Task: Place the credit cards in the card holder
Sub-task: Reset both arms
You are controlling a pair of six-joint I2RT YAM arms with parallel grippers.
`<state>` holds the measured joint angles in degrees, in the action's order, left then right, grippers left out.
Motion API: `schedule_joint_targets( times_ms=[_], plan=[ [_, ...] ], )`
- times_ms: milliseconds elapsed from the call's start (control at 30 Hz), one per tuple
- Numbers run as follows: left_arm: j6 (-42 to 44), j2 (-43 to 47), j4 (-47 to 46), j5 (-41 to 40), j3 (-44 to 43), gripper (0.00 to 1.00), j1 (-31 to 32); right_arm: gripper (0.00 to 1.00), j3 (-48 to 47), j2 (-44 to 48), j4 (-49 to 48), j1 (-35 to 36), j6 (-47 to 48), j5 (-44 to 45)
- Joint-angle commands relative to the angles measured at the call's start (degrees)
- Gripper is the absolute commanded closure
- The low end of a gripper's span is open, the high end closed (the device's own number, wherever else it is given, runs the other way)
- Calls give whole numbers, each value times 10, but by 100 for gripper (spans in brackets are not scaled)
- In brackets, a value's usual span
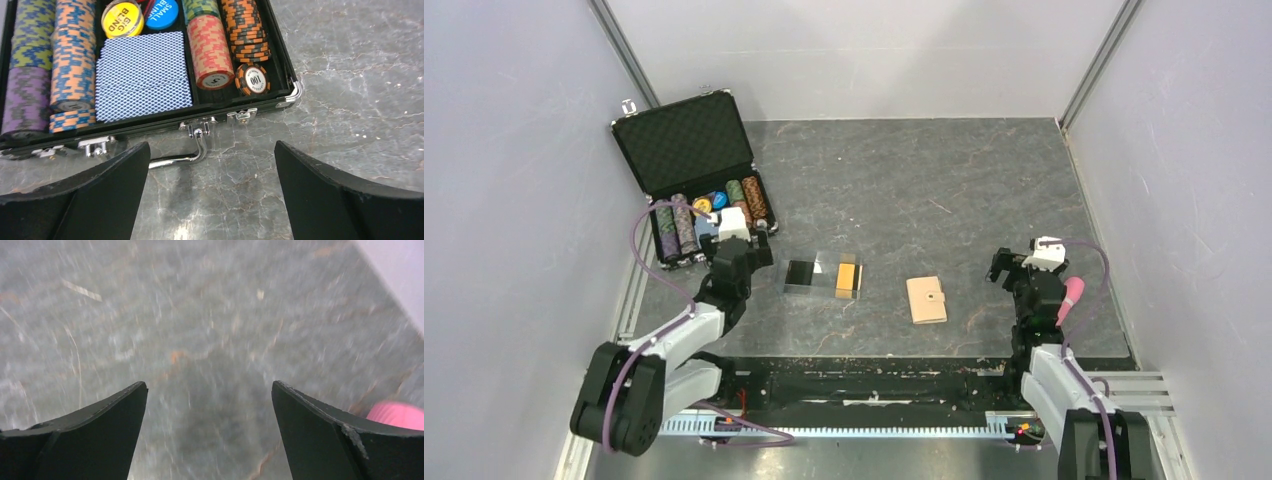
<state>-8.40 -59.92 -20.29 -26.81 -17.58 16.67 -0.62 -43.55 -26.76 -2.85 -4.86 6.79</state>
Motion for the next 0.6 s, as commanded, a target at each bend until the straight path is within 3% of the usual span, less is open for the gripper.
schedule_joint_targets(
  times_ms=[0,67,200,267,367,400,433,467,567],
  plan=[
    [61,-68,-193,28,30,0,-10,2,134,-56,-308,3,44,31],
    [83,-104,-266,66,33,0,-16,2,149,-91,-395,3,33,43],
    [154,-164,-311,119,16,0,-35,2,126,-187,-488,3,70,18],
    [133,-201,-356,141,18,0,-68,2,107,-240,-527,3,97,-6],
    [62,-251,-454,167,41,0,-130,2,115,-366,-689,11,111,-26],
    [56,-242,-430,154,38,0,-132,2,104,-373,-674,17,119,-35],
    [50,-232,-400,136,32,0,-131,2,77,-342,-567,23,132,-35],
    [43,-237,-400,119,26,0,-131,2,58,-336,-522,25,139,-20],
    [58,-239,-396,108,22,0,-116,2,55,-349,-536,48,147,-19]
  ],
)
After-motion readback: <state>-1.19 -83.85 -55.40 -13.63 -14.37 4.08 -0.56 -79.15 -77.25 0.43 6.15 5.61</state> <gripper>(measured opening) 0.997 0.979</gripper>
